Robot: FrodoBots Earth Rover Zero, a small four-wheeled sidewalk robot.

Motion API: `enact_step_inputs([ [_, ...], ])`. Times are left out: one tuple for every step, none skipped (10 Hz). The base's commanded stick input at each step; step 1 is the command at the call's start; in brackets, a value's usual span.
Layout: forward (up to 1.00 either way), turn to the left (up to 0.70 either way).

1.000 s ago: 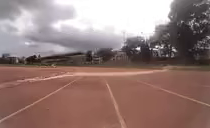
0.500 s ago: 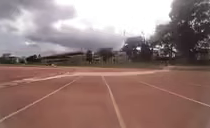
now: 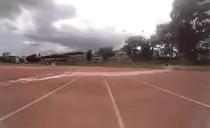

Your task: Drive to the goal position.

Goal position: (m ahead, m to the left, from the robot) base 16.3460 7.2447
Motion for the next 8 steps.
enact_step_inputs([
  [0.45,0.0],
  [0.45,0.0],
  [0.45,0.0],
  [0.45,0.0],
  [0.45,0.0],
  [0.45,0.0],
  [0.45,0.0],
  [0.45,0.0],
])
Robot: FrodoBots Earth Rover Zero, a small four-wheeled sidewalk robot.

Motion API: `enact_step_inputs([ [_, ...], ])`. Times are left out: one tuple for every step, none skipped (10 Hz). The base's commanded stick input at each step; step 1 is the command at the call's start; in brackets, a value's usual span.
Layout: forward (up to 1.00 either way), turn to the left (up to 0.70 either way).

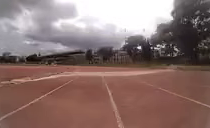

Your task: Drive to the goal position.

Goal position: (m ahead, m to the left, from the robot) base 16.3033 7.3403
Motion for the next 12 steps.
enact_step_inputs([
  [0.45,0.0],
  [0.45,0.0],
  [0.45,0.0],
  [0.45,0.0],
  [0.45,0.0],
  [0.45,0.0],
  [0.45,0.0],
  [0.45,0.0],
  [0.45,0.0],
  [0.45,0.0],
  [0.45,0.0],
  [0.45,0.0],
])
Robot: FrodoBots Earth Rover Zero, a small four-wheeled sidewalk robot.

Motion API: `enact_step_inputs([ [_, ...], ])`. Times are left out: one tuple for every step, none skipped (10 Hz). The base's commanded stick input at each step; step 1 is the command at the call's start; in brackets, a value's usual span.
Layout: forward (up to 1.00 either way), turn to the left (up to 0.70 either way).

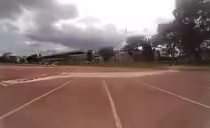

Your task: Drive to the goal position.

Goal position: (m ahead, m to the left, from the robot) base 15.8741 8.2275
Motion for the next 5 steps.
enact_step_inputs([
  [0.45,0.0],
  [0.45,0.0],
  [0.45,0.0],
  [0.45,0.0],
  [0.45,0.0],
])
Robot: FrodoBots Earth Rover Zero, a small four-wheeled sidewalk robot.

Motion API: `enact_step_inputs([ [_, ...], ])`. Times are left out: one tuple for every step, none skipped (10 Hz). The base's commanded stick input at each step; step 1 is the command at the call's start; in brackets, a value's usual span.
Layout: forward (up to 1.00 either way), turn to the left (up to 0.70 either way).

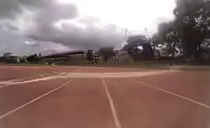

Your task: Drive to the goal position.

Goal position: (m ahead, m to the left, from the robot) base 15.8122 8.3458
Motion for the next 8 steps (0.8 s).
enact_step_inputs([
  [0.45,0.0],
  [0.45,0.0],
  [0.45,0.0],
  [0.45,0.0],
  [0.45,0.0],
  [0.45,0.0],
  [0.45,0.0],
  [0.45,0.0],
])
